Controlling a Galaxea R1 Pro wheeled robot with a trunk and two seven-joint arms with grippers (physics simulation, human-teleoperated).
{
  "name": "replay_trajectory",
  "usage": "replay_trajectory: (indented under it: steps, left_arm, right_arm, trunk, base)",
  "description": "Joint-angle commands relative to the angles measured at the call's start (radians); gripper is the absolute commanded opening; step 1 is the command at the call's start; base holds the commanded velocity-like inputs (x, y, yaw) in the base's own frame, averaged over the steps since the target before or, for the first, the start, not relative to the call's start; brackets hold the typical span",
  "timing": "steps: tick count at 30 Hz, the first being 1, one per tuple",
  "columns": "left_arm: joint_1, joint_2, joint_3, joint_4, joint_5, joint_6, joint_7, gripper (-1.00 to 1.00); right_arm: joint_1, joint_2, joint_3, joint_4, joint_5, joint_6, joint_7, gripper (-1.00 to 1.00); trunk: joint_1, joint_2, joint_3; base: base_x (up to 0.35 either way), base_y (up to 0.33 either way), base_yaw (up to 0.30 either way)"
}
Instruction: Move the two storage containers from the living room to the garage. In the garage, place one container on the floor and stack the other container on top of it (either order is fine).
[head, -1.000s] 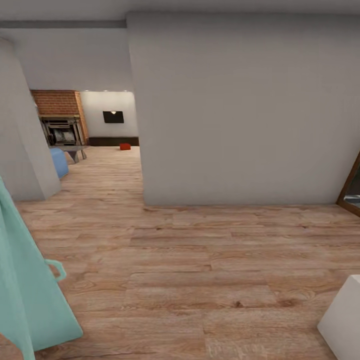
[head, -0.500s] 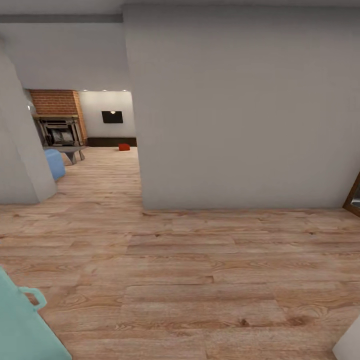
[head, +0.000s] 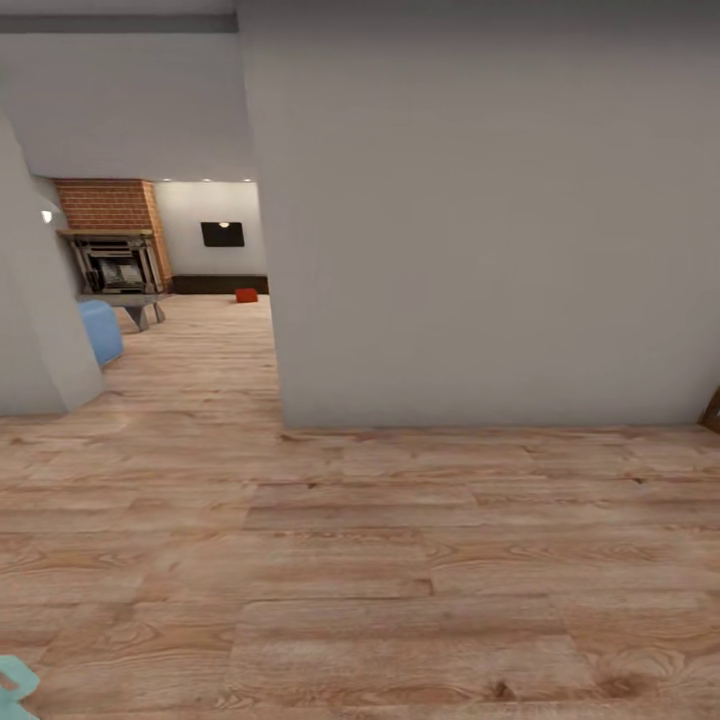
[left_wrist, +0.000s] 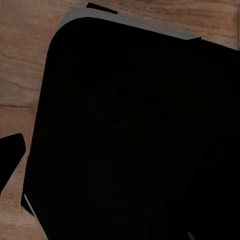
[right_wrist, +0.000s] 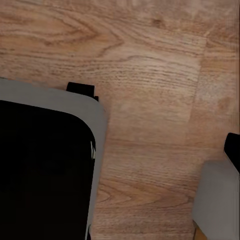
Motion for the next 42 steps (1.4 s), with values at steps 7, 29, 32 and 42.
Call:
replay_trajectory:
  steps: [7,29,32,42]
  left_arm:
    - [0.000,-0.001,0.001,0.000,0.003,-0.003,0.001,1.00]
    - [0.000,-0.001,-0.002,0.003,0.003,-0.001,0.001,1.00]
    - [0.000,-0.001,-0.002,0.003,0.003,-0.001,0.001,1.00]
    - [0.000,-0.001,-0.002,0.003,0.003,-0.001,0.001,1.00]
  right_arm:
    - [0.000,0.000,0.004,0.001,-0.014,-0.002,-0.006,1.00]
    - [-0.001,0.000,0.005,0.001,-0.018,-0.006,0.001,1.00]
    - [-0.001,0.000,0.005,0.001,-0.015,-0.008,0.000,1.00]
    - [-0.001,0.000,0.006,0.001,-0.009,-0.006,0.000,1.00]
  trunk:
    - [0.001,0.000,-0.001]
    - [0.001,0.000,-0.001]
    - [0.001,0.000,-0.001]
    - [0.001,0.000,-0.001]
  base:
    - [0.322,0.000,0.000]
    - [0.322,0.000,0.000]
    - [0.322,0.000,0.000]
    - [0.322,0.000,0.000]
